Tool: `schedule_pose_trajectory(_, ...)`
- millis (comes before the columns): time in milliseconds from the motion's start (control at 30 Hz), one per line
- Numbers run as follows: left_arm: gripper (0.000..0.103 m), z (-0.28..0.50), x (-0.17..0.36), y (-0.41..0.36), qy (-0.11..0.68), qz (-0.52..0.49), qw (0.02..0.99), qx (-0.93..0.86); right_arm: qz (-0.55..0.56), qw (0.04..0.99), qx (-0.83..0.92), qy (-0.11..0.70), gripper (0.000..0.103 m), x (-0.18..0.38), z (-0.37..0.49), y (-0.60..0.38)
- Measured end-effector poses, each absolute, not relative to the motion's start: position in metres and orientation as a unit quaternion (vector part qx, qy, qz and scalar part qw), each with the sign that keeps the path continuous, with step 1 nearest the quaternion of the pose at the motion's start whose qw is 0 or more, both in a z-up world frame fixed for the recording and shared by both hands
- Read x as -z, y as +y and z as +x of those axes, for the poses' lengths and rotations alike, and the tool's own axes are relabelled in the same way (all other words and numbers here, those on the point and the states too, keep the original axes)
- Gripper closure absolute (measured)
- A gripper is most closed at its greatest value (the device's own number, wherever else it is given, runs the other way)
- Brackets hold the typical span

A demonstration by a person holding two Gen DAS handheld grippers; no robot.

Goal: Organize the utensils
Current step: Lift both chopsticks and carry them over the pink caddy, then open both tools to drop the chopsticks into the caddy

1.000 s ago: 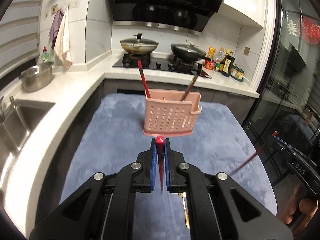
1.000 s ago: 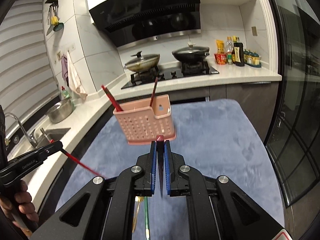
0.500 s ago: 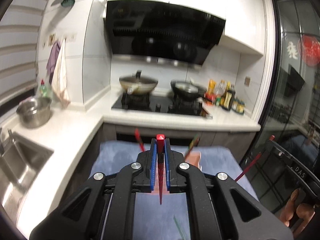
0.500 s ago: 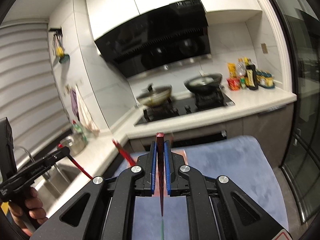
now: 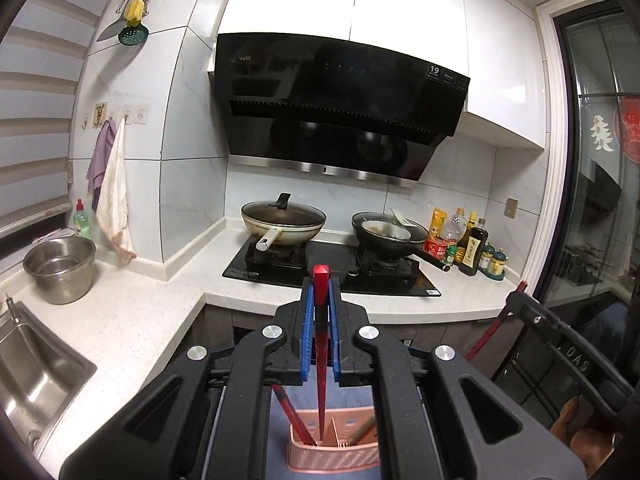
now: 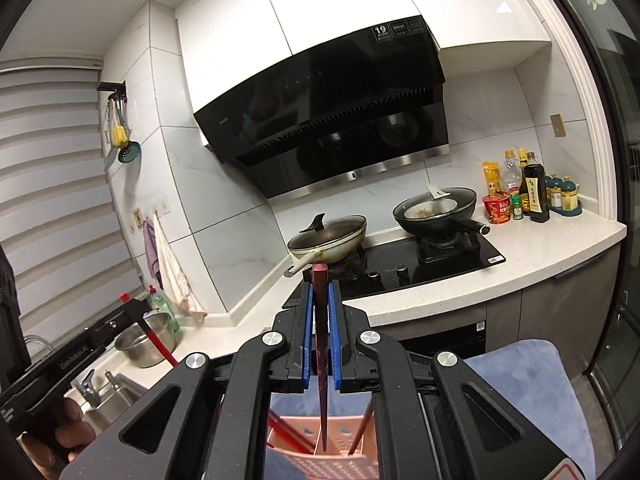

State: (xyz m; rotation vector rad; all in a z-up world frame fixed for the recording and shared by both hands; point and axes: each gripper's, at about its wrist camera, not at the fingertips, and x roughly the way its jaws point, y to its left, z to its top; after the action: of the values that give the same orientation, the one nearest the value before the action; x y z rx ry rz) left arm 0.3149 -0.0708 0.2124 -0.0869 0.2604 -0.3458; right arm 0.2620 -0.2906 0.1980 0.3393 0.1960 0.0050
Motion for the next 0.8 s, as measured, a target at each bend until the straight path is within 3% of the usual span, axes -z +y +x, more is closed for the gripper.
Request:
schedule_pose_trajectory(433, 0.096, 0.361, -0.148, -0.084, 0.186, -0.035, 0.969, 0.158, 0.161, 0.97, 0.01, 0.183, 0.096, -0.127, 0.314, -0.29)
schedule_pose_trajectory(733, 0.096, 0.369, -0.131, -0.082, 0.213, -0.041, 0.964, 0.153, 0.155, 0.964, 0.015, 0.214, 0.095, -0.104, 0.321, -0.289)
schedule_pose_trajectory(800, 0.084, 0.367, -0.131, -0.081, 0.213, -0.038, 0.966, 0.143, 0.155, 0.965, 0.019, 0.212, 0.088, -0.104, 0.319, -0.289)
